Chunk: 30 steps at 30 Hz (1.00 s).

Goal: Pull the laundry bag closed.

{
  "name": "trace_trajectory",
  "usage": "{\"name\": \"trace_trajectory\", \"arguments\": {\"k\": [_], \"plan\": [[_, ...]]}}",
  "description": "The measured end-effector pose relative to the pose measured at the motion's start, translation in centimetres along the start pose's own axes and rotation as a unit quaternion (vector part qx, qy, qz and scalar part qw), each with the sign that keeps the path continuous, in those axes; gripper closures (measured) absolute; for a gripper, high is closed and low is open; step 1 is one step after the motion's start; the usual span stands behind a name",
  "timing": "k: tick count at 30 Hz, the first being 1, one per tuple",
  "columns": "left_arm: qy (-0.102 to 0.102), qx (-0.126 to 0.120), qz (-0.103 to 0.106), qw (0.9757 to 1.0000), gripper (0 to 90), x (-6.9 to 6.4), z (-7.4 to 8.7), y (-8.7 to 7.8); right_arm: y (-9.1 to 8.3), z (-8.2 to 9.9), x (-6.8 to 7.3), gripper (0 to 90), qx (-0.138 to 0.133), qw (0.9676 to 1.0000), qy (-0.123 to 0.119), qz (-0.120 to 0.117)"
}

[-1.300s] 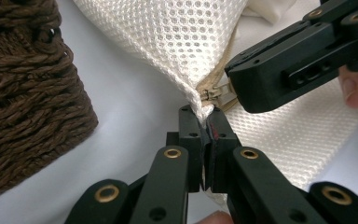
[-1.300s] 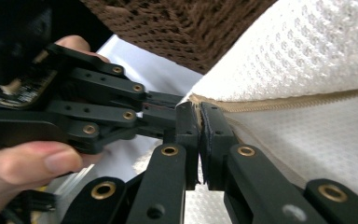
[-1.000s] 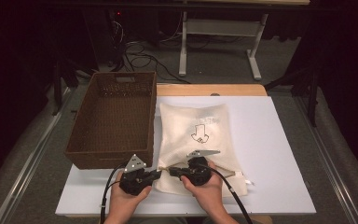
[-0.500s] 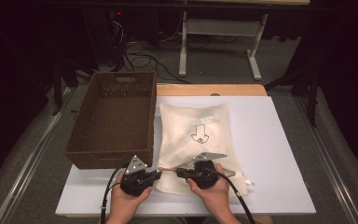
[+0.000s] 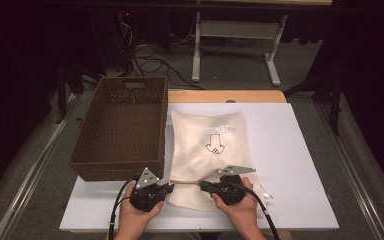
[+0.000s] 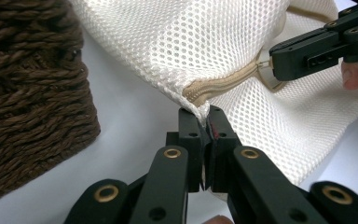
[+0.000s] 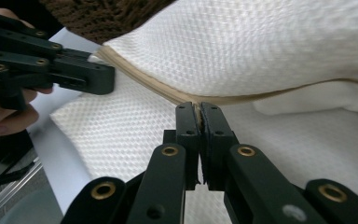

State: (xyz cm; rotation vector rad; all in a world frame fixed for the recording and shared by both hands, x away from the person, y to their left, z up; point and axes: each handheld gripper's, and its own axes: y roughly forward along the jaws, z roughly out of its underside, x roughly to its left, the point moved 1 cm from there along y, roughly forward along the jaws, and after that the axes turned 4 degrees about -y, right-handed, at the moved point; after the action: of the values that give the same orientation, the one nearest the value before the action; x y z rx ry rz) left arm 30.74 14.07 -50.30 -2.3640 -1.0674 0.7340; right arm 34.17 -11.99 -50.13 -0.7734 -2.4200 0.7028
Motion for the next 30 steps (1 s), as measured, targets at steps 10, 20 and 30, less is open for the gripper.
{"name": "trace_trajectory", "arguments": {"k": [10, 20, 30], "plan": [[0.000, 0.000, -0.001, 1.0000, 86.8, 0.0, 0.0, 0.1, -1.1, 0.6, -1.1, 88.0, -0.001, 0.9999, 0.004, 0.011], [0.009, 0.011, 0.008, 0.9999, 86.7, -0.1, 0.2, 0.3, -3.0, 1.2, -2.4, 88.0, 0.003, 0.9996, 0.002, 0.029], [0.008, 0.012, 0.006, 0.9999, 86.7, -0.1, 0.2, 0.3, -4.2, 1.7, -3.6, 88.0, 0.005, 0.9989, 0.010, 0.046]]}}
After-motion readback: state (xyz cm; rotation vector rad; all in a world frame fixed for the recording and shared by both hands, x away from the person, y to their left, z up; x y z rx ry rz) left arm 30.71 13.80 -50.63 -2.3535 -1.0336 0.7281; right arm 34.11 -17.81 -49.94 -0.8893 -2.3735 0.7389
